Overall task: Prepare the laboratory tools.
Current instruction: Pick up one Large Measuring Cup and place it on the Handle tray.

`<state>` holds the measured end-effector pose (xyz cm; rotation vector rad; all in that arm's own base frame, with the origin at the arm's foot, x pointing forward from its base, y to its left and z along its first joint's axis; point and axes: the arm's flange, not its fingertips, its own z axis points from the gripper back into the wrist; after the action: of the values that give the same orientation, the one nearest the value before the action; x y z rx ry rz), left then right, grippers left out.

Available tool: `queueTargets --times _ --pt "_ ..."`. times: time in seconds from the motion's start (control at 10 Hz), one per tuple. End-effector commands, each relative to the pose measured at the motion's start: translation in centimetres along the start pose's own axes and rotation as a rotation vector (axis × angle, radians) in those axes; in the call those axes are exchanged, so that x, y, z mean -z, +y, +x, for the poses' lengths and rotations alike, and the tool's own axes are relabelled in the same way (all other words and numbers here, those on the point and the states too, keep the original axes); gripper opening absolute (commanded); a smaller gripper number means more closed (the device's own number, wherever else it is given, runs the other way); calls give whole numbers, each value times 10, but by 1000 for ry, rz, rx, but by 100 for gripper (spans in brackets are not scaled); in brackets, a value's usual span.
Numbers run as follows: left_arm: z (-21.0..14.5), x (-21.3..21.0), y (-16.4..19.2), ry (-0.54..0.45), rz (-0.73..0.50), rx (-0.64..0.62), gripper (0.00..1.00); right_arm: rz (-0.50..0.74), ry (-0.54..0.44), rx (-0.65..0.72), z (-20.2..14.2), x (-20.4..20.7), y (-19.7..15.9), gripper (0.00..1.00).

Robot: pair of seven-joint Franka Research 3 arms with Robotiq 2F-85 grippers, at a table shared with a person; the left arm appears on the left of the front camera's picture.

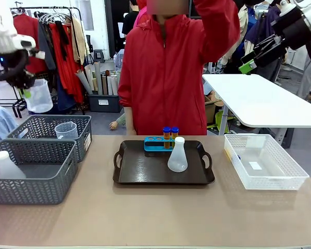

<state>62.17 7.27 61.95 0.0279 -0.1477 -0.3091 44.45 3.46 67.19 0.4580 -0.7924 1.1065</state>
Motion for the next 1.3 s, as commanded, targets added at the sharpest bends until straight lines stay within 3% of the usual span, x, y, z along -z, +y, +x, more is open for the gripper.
queueTargets --times 0.0,0.4,0.5,0.9,1.2 --pt "2 -36 -7 -36 -36 149 0 6 -13 0 1 0 1 100" --pt "-11 -95 -49 -56 -96 319 0 6 -13 0 1 0 1 100" --pt "-15 -98 -56 -52 -102 355 0 6 -13 0 1 0 1 100" --pt "-13 -94 -58 -59 -79 308 0 6 -13 0 1 0 1 100" --pt "-14 -82 -88 -67 -99 400 0 6 -13 0 1 0 1 100"
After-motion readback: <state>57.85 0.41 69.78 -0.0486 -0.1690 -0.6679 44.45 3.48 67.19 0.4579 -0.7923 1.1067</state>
